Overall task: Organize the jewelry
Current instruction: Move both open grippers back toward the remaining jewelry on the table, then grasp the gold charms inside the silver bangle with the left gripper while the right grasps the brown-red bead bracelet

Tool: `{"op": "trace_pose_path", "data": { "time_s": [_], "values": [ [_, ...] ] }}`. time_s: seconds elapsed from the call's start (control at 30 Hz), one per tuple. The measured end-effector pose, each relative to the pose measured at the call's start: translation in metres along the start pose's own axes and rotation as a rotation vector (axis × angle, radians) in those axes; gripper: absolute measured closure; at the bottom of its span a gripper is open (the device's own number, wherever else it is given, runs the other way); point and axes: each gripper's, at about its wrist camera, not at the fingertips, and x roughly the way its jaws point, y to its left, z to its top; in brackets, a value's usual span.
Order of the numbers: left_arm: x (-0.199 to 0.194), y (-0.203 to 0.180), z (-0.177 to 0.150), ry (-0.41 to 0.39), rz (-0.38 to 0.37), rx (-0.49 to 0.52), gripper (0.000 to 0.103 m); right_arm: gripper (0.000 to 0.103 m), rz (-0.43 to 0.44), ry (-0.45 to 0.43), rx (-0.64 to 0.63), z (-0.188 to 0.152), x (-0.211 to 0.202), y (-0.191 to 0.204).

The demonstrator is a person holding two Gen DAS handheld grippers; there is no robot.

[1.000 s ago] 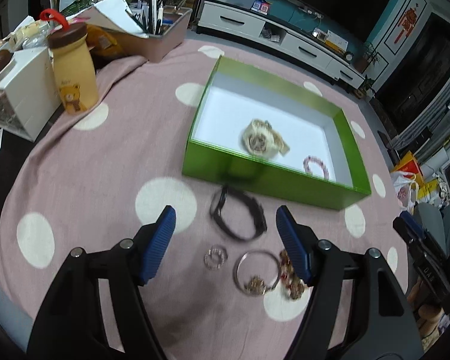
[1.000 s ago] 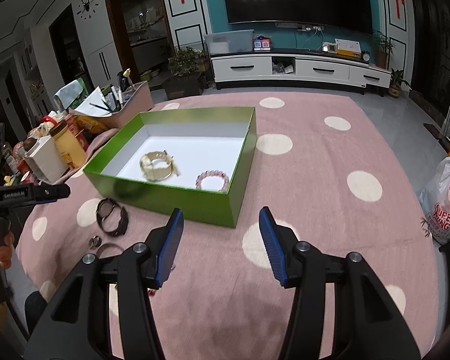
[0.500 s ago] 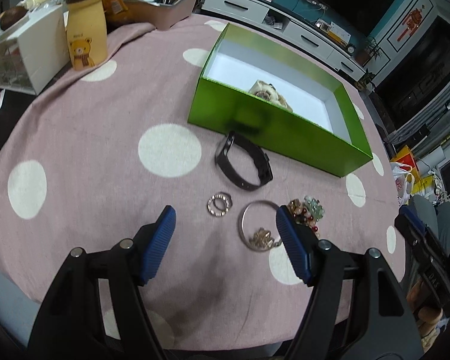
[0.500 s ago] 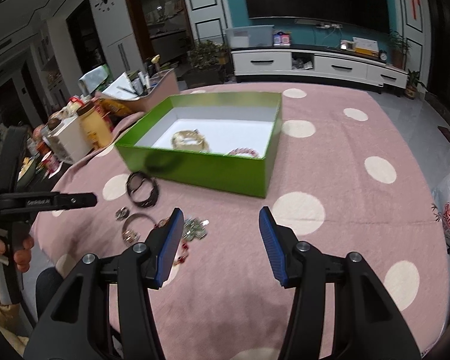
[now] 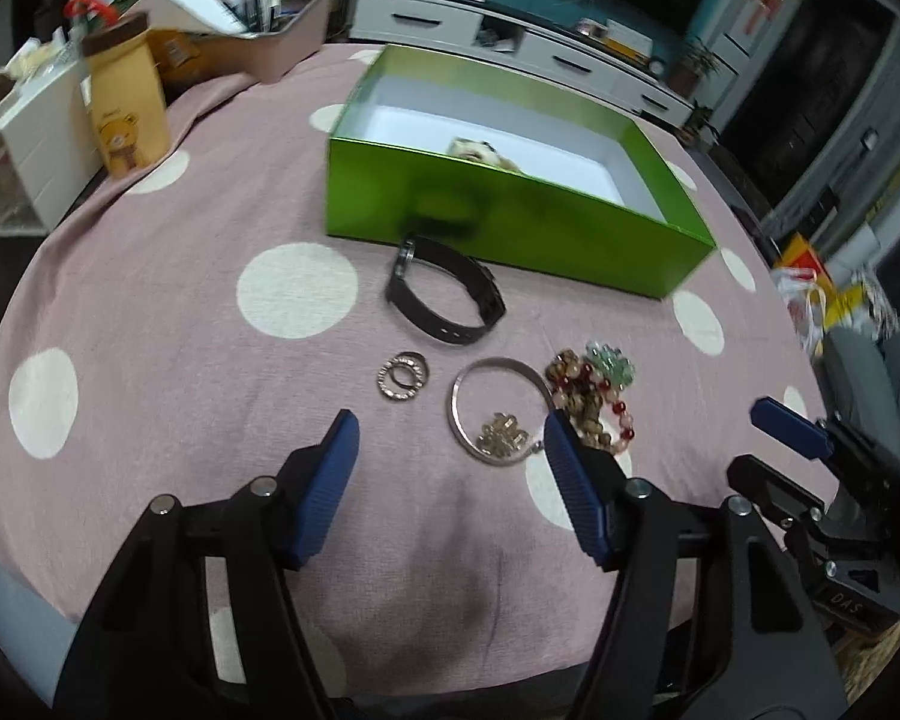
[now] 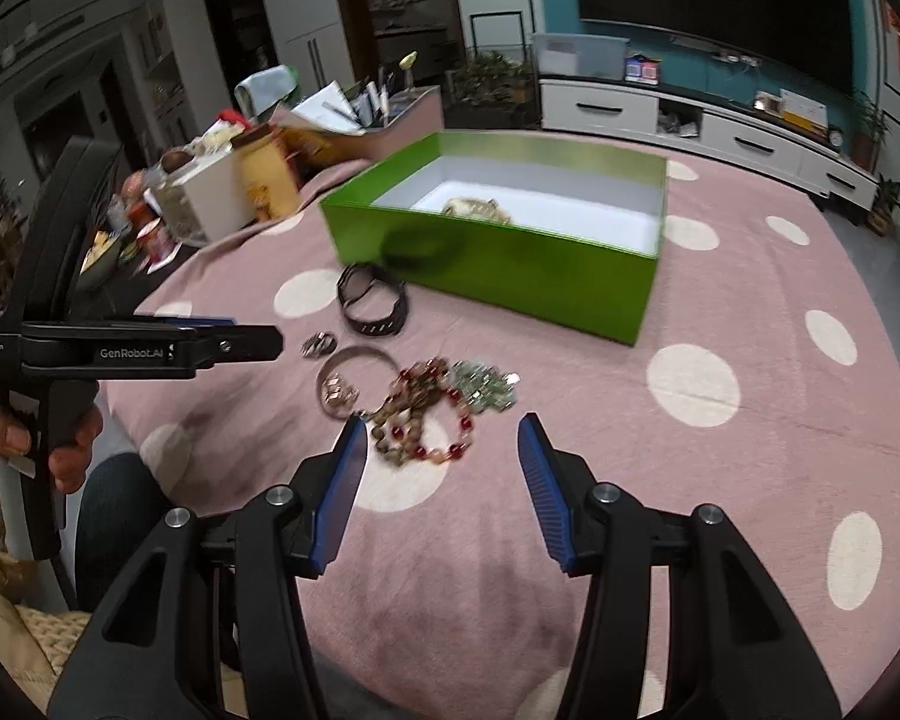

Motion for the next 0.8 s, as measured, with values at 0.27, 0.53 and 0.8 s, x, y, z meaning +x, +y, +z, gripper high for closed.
{"op": "trace_pose_path", "data": {
  "time_s": [0.27, 0.53, 0.8],
  "values": [
    [0.012, -0.012, -0.011, 0.009, -0.019, 0.101, 0.049, 0.059, 0.035, 0.045, -0.084, -0.010, 0.024, 0.023],
    [0.026, -0.026, -0.014, 0.013, -0.038, 0.180, 0.056, 0.064, 0.013, 0.059, -0.053, -0.007, 0.035, 0.012],
    [0.047, -0.037, -0.012, 0.021, -0.015, 0.239, 0.067, 0.064, -0.016, 0.046, 0.056, 0.000, 0.037, -0.023]
  ]
}}
